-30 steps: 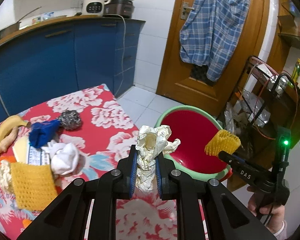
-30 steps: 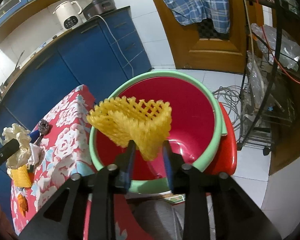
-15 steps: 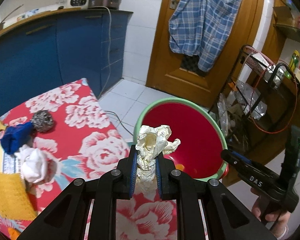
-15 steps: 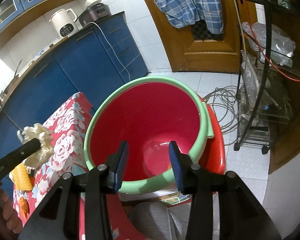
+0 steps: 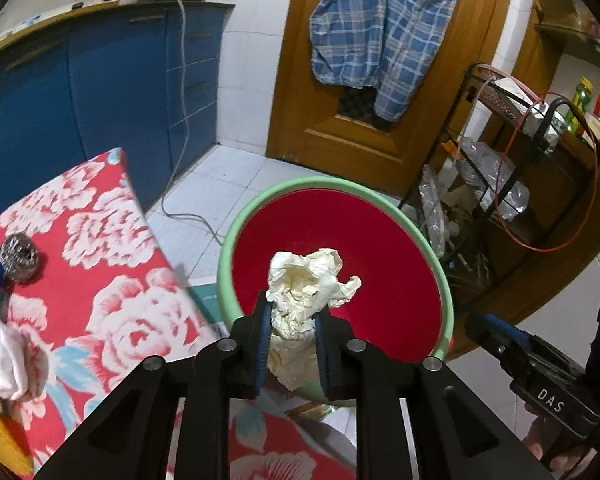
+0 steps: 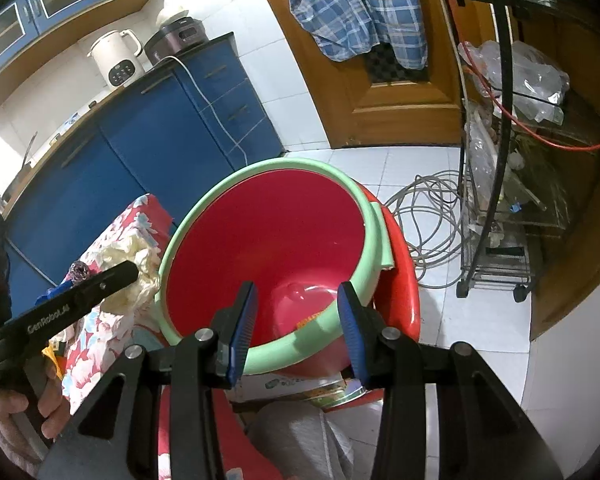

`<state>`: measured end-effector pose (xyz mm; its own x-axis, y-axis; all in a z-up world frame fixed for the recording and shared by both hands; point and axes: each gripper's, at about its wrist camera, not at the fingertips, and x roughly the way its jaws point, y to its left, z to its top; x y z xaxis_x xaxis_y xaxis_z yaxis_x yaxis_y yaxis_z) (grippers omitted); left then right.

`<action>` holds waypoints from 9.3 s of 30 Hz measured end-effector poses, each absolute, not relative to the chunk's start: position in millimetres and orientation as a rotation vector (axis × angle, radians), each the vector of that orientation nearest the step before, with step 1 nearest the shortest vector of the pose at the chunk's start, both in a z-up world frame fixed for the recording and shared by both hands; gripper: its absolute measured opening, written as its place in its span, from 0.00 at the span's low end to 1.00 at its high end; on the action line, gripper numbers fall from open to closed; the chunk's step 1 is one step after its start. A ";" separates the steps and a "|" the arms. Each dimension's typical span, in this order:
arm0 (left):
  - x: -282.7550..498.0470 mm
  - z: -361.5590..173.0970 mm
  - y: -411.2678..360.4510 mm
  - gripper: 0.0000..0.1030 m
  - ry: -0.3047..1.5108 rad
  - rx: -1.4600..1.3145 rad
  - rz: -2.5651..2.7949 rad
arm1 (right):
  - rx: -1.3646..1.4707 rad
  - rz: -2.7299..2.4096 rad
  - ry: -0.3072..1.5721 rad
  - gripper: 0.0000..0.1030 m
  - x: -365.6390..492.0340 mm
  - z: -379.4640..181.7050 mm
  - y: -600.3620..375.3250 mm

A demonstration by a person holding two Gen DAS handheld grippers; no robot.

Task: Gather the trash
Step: 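Lower the crumpled paper into the red bucket and open the left tool, then move both open tools back over the table, then grasp the crumpled paper ball with the left tool while the right tool grasps the white tissue, then carry both items to the red bucket while the right tool releases the white tissue inside, then open the left tool to drop the paper ball into the bucket, then move both open tools back over the table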

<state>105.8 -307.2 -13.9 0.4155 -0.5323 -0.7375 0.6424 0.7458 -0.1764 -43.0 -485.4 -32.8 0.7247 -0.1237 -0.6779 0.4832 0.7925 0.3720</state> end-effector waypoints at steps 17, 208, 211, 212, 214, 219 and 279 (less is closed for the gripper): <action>98.9 0.7 -290.6 0.52 0.839 0.113 -0.710 | 0.569 -0.350 0.668 0.45 -49.6 -27.4 -478.8; 102.1 -1.7 -285.4 0.37 0.864 0.125 -0.635 | 0.548 -0.286 0.696 0.29 -10.7 -18.4 -488.1; 105.3 -7.5 -293.8 0.37 0.878 0.144 -0.644 | 0.547 -0.289 0.685 0.29 -15.2 -16.1 -489.1; 106.6 -10.3 -297.3 0.38 0.884 0.155 -0.645 | 0.547 -0.292 0.682 0.30 -16.4 -15.8 -489.3; 108.5 -13.8 -301.4 0.39 0.895 0.163 -0.643 | 0.553 -0.291 0.678 0.31 -18.7 -15.8 -490.0; 111.7 -20.0 -303.9 0.49 0.922 0.152 -0.647 | 0.556 -0.290 0.677 0.31 -20.6 -16.0 -490.9; 55.1 24.8 -83.6 0.53 0.854 -0.058 -0.297 | 0.438 -0.023 0.659 0.51 -28.2 27.5 -357.1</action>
<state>55.1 -83.6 24.8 0.6184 -0.2813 -0.7338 0.2354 0.9572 -0.1686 -28.2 -357.1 27.5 0.7935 0.1161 -0.5974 0.1578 0.9088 0.3861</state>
